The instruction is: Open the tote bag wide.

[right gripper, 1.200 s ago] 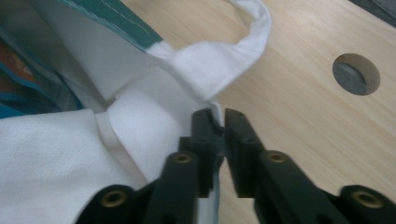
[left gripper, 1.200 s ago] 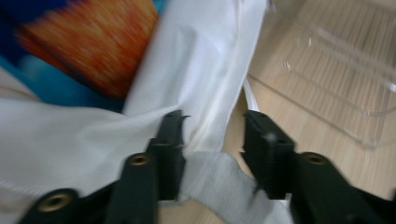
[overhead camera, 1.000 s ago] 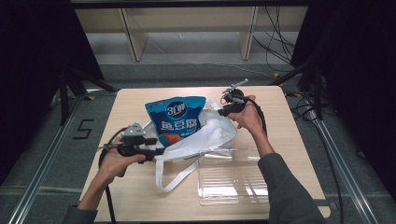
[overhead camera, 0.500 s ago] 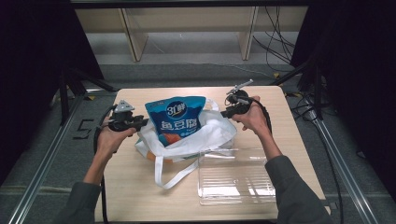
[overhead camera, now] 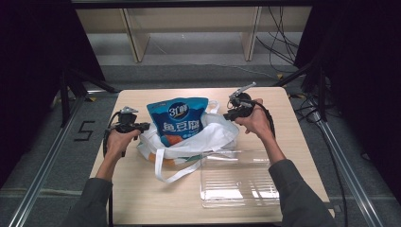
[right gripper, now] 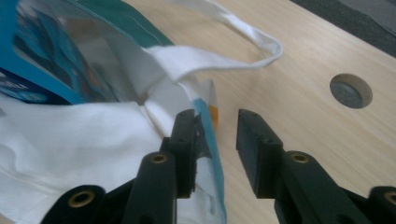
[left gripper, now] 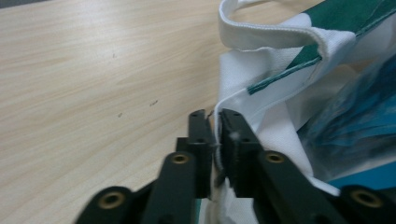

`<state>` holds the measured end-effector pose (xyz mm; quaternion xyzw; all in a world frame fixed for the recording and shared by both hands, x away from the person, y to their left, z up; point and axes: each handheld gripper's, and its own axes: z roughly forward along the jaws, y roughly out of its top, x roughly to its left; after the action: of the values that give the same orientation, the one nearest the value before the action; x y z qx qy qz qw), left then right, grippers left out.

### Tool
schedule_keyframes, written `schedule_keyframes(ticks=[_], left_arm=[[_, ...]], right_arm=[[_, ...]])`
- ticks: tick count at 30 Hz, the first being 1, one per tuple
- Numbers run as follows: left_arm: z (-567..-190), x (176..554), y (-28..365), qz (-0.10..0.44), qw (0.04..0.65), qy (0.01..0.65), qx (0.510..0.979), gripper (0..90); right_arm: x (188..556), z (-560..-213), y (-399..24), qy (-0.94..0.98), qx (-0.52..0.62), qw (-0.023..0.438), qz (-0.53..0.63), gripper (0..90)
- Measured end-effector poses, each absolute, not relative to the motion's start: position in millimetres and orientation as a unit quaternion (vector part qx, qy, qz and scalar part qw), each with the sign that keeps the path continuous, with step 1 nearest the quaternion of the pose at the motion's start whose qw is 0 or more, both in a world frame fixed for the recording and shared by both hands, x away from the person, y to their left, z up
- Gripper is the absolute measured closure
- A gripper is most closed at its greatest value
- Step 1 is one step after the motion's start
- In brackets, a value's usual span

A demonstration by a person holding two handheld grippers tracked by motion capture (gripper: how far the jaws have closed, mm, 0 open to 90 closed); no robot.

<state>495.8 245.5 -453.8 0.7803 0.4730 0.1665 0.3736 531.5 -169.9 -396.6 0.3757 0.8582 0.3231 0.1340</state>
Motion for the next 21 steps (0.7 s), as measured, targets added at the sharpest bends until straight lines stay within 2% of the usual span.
schedule_keyframes(ticks=[1, 2, 4, 6, 10, 14, 21], left_arm=[[-451, 494, 246, 0.167, 0.376, 0.473, 0.779, 78.4], [-448, 492, 247, 0.165, 0.384, 0.474, 0.775, 71.8], [-441, 487, 249, 0.168, 0.394, 0.473, 0.77, 64.1], [-435, 480, 251, 0.17, 0.419, 0.488, 0.746, 54.3], [-417, 461, 257, 0.178, 0.447, 0.485, 0.73, 42.6], [-410, 449, 257, 0.178, 0.457, 0.474, 0.732, 36.4], [-400, 432, 248, 0.168, 0.482, 0.436, 0.742, 32.9]], right_arm=[[532, -397, -170, 0.858, 0.376, 0.134, 0.323, 67.3], [531, -395, -170, 0.856, 0.374, 0.136, 0.33, 65.4], [528, -390, -169, 0.854, 0.375, 0.136, 0.334, 63.5], [523, -385, -169, 0.85, 0.373, 0.136, 0.347, 61.0], [515, -371, -173, 0.854, 0.348, 0.132, 0.362, 55.9], [506, -364, -171, 0.847, 0.345, 0.13, 0.383, 54.6], [496, -358, -171, 0.854, 0.325, 0.134, 0.384, 53.9]])
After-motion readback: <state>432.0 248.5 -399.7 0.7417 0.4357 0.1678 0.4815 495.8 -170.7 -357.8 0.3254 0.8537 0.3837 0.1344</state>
